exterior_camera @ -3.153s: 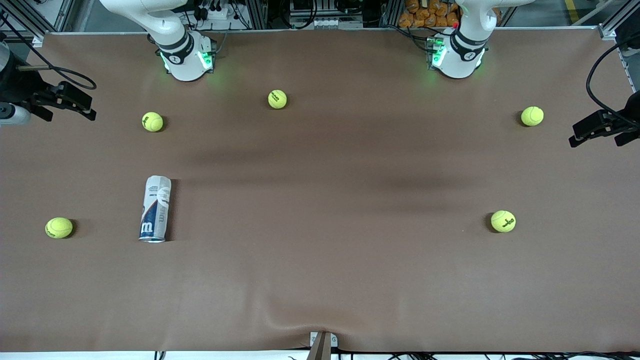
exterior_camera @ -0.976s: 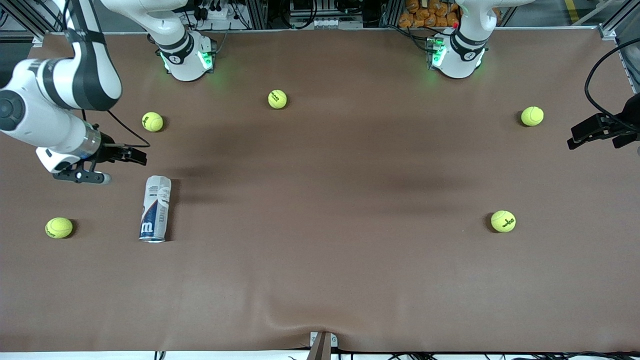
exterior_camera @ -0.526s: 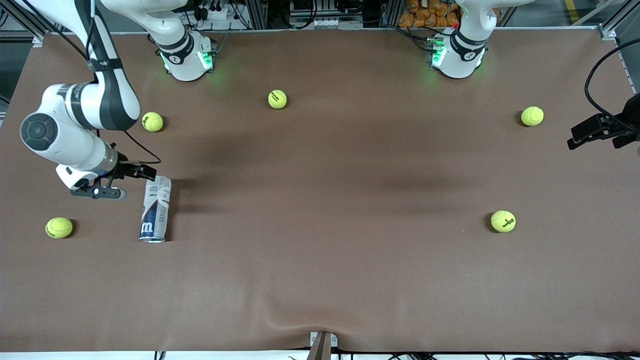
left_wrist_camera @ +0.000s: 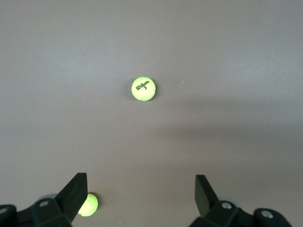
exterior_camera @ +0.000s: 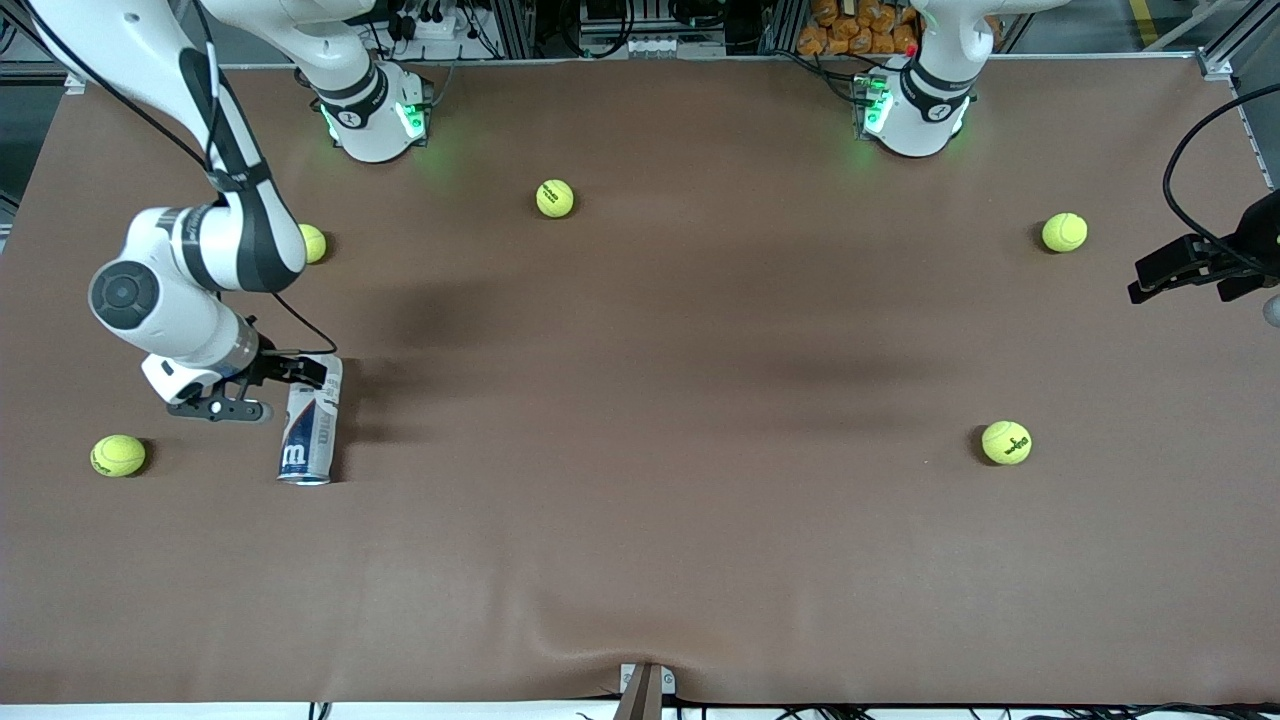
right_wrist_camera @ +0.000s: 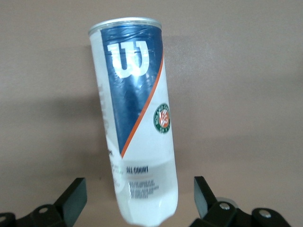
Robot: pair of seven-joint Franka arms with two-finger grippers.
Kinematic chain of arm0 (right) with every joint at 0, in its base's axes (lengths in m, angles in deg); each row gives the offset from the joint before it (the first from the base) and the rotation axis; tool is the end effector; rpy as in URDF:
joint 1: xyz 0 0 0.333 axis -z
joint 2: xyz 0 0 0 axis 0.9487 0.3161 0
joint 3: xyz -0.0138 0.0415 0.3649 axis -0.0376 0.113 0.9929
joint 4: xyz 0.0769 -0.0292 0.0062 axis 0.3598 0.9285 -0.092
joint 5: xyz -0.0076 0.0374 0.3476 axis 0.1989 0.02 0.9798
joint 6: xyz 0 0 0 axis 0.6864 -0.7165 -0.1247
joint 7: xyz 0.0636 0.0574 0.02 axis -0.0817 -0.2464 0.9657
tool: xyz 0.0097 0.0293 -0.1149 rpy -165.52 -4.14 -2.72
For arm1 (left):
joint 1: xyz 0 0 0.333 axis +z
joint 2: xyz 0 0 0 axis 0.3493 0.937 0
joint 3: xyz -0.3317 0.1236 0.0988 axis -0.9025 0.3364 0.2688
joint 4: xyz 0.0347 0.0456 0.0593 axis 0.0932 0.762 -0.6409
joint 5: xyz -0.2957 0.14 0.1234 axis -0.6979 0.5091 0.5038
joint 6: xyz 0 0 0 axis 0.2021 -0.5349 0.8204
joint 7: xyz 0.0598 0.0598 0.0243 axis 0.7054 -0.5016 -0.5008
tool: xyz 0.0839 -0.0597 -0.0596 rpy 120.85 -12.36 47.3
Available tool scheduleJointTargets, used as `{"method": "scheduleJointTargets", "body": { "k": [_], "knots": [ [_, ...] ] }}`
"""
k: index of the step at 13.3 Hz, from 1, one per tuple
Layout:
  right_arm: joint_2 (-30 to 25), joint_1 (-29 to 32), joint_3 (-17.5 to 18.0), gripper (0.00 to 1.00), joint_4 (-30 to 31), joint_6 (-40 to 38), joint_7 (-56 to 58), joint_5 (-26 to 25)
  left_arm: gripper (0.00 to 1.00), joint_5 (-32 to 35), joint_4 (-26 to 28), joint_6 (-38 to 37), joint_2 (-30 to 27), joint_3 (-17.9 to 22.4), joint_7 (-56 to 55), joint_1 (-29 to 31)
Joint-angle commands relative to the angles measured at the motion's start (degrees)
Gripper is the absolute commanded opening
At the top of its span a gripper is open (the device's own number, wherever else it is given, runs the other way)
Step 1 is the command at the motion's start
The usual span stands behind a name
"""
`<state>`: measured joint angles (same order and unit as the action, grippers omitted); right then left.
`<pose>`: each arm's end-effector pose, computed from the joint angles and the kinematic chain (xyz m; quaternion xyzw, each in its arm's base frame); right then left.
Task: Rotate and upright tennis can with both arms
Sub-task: 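Lower the right gripper and close it around the can's middle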
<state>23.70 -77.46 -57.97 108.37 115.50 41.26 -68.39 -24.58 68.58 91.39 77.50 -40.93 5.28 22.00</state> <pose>0.5513 -0.0119 0.3335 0.9989 -0.0286 -0.0160 0.0327 0.5321 0.0199 0.6456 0.9999 0.0118 -0.0013 0.0059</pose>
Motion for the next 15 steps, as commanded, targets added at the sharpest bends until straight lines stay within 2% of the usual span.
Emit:
{"method": "scheduleJointTargets", "body": {
  "k": [1, 8, 11, 15],
  "knots": [
    [2.64, 2.27, 0.17, 1.0, 0.31, 4.28, -0.44, -3.32, 1.0, -0.95, -0.68, -0.7, 0.07, -0.34, 0.57, 0.47],
    [7.65, 2.72, 0.35, 1.0, -0.12, 8.51, -0.7, -3.06, 1.0, -1.04, -0.68, -1.41, 0.07, -0.43, 0.66, 0.55],
    [7.75, 2.9, 0.35, 1.0, -0.39, 8.78, -0.7, -3.06, 1.0, -1.04, -0.68, -1.41, 0.07, -0.43, 0.57, 0.55],
    [7.75, 2.46, 0.61, 1.0, -0.83, 8.25, -1.14, -0.52, 1.0, -1.04, -0.68, -1.41, 0.16, -0.43, 0.66, 0.55]
  ]
}}
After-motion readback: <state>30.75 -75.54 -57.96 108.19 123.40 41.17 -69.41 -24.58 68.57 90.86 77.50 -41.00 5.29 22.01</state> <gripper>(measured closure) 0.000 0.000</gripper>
